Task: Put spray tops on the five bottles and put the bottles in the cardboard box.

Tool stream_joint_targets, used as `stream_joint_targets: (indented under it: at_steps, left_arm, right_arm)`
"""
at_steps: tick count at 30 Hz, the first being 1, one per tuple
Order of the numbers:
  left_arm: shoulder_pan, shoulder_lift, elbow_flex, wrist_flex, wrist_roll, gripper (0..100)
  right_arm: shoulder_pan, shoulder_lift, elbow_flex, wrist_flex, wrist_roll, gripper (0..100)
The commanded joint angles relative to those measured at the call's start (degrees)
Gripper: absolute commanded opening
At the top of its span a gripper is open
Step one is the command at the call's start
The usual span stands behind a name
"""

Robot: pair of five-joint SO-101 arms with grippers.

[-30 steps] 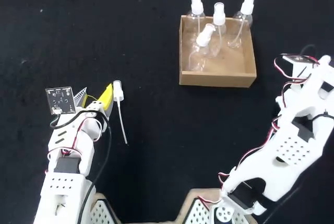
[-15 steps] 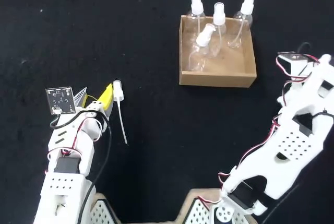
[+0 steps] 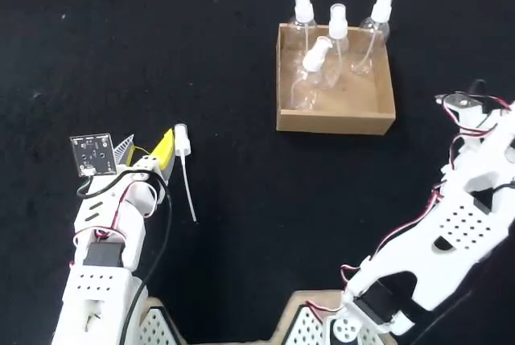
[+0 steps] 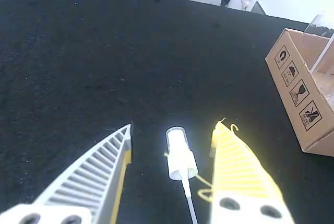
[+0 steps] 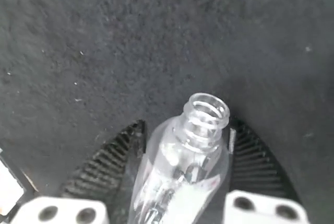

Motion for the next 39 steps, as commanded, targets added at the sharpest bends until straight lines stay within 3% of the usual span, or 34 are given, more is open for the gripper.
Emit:
stream_joint_targets:
  at_steps: [1,4,8,13,18,28,39]
  left_arm:
    - [0.7,-0.6,0.0,-1.3,-0.6,24]
    - [0.7,-0.6,0.0,-1.3,-0.6,24]
    - [0.7,-0.6,0.0,-1.2,-0.6,24]
    - [0.7,-0.6,0.0,-1.3,-0.6,24]
    - [0.7,-0.6,0.0,-1.4,-0.7,24]
    - [0.7,-0.6,0.0,-1.4,-0.7,24]
    - [0.4,-0.6,0.0,-1.3,-0.7,24]
  right_arm:
    - [1.2,-0.8,-4.3,1.9,-5.0,28.6]
    - [0.8,-0.8,-6.6,2.0,-13.0,33.9]
    - [0.5,-0.8,-7.2,2.1,-23.9,33.5]
    - [1.5,-0.8,-7.0,2.2,-28.9,33.5]
    - [2.5,-4.4,-2.4,2.2,-27.7,33.5]
    - [0.3,-27.6,17.0,2.0,-19.4,33.5]
    - [-0.2,-21.5,21.1,1.8,-18.2,33.5]
